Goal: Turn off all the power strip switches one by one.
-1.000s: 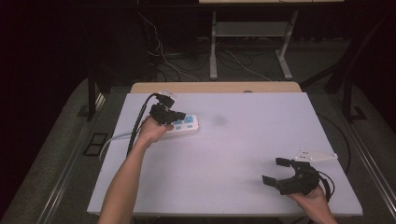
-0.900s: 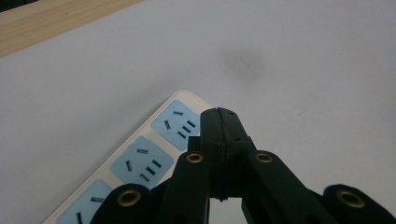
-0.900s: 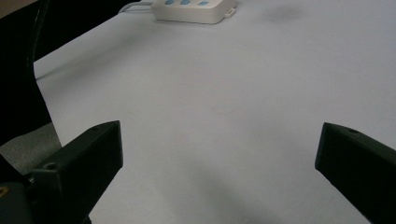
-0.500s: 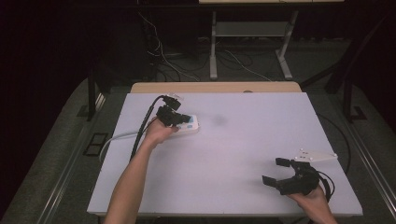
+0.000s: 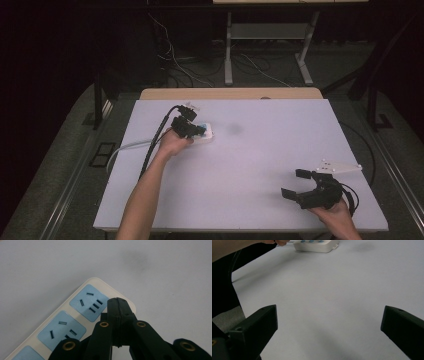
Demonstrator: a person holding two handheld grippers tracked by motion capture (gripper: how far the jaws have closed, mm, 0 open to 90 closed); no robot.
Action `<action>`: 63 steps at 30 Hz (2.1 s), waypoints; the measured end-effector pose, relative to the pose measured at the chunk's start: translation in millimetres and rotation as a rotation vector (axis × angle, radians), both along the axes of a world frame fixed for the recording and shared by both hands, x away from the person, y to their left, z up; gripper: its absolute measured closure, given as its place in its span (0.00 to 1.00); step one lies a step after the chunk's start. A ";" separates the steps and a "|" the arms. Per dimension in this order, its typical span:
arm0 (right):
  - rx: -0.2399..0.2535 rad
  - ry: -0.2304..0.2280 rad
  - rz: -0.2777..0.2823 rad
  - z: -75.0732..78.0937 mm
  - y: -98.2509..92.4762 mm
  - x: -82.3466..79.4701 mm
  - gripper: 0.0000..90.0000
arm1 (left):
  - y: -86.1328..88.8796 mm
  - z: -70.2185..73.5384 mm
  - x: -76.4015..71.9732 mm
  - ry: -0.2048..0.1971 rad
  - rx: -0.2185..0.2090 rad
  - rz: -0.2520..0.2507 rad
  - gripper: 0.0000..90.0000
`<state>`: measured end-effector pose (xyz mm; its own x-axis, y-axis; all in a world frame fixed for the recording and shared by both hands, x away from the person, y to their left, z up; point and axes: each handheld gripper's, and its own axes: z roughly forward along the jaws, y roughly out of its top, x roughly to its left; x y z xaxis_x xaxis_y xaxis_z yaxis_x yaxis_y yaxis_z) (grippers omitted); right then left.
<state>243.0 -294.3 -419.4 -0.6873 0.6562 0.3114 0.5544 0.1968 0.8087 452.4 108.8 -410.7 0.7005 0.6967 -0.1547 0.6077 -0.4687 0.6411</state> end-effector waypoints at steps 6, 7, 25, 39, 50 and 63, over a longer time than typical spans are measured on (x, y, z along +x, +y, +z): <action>0.001 0.001 -0.001 0.2 -0.6 -0.3 0.01 | 0.0 -4.5 -0.7 0.004 -0.010 0.008 0.99; 0.000 0.001 -0.001 0.2 -0.6 -0.3 0.01 | 0.2 -4.5 -0.7 0.005 -0.011 0.008 0.99; 0.001 -0.001 -0.003 0.3 -0.8 -0.8 0.01 | 1.7 -5.8 2.0 0.034 -0.020 0.011 1.00; 0.000 -0.003 -0.005 0.7 -1.1 -1.2 0.01 | 1.5 -5.7 0.1 0.025 -0.026 0.023 0.99; 0.002 -0.004 -0.011 0.5 -2.1 -0.7 0.01 | 22.4 -0.6 -11.7 -0.006 -0.083 0.041 0.99; -0.002 -0.006 -0.008 0.3 -0.7 -0.8 0.01 | 54.8 22.3 -36.0 -0.071 -0.169 0.060 0.86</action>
